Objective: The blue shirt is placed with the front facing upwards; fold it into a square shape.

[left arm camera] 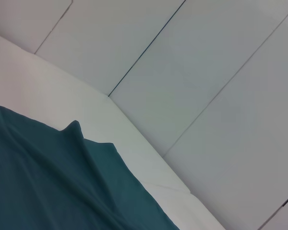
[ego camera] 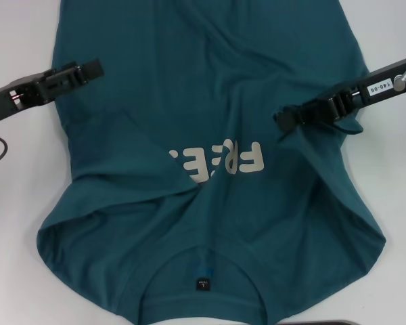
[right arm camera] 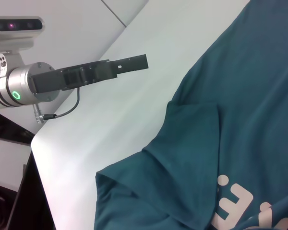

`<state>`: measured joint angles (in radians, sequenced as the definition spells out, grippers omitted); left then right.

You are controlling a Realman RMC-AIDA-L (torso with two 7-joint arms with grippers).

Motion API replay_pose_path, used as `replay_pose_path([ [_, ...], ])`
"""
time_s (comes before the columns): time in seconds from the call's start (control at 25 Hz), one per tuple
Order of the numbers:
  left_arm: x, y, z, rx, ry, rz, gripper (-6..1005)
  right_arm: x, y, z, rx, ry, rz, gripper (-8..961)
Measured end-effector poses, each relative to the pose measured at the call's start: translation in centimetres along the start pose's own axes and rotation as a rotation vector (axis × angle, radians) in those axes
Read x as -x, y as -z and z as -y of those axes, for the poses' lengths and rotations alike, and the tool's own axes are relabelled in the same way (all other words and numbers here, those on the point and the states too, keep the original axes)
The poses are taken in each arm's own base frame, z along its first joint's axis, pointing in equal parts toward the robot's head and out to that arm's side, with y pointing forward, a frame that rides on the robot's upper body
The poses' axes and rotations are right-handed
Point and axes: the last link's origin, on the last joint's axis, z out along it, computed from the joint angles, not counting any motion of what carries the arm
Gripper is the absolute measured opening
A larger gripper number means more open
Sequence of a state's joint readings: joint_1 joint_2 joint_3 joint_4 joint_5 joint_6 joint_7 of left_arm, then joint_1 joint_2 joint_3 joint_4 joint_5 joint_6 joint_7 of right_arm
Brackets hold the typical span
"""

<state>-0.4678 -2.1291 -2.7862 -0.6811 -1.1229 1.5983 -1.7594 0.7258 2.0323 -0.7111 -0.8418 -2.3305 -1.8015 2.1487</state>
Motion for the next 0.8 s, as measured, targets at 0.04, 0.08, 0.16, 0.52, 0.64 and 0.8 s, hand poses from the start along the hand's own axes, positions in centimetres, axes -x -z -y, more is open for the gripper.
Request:
replay_pose_path([
  [0.04, 0.01, 0.02, 0.01, -0.001, 0.000, 0.000, 905, 0.03, 0.02, -0.05, 0.003, 0.002, -0.001, -2],
  [0.08, 0.02, 0.03, 0.01, -0.001, 0.001, -0.001, 905, 0.07, 0.06, -0.14, 0.008, 0.005, -0.002, -2],
  [0.16, 0.00, 0.02, 0.01, -0.001, 0.001, -0.001, 905, 0.13, 0.16, -0.28, 0.015, 0.009, -0.003, -2],
  [0.52, -0.04, -0.08, -0.03, 0.002, 0.000, -0.001, 904, 0.53, 0.47, -0.75, 0.041, 0.027, 0.022, -2],
  [0.64, -0.02, -0.10, -0.04, 0.002, 0.000, -0.001, 904, 0.66, 0.26, -0.87, 0.044, 0.031, 0.017, -2],
  [0.8, 0.05, -0.08, -0.05, 0.002, 0.002, -0.001, 904, 0.51, -0.21, -0.76, 0.038, 0.023, -0.004, -1],
])
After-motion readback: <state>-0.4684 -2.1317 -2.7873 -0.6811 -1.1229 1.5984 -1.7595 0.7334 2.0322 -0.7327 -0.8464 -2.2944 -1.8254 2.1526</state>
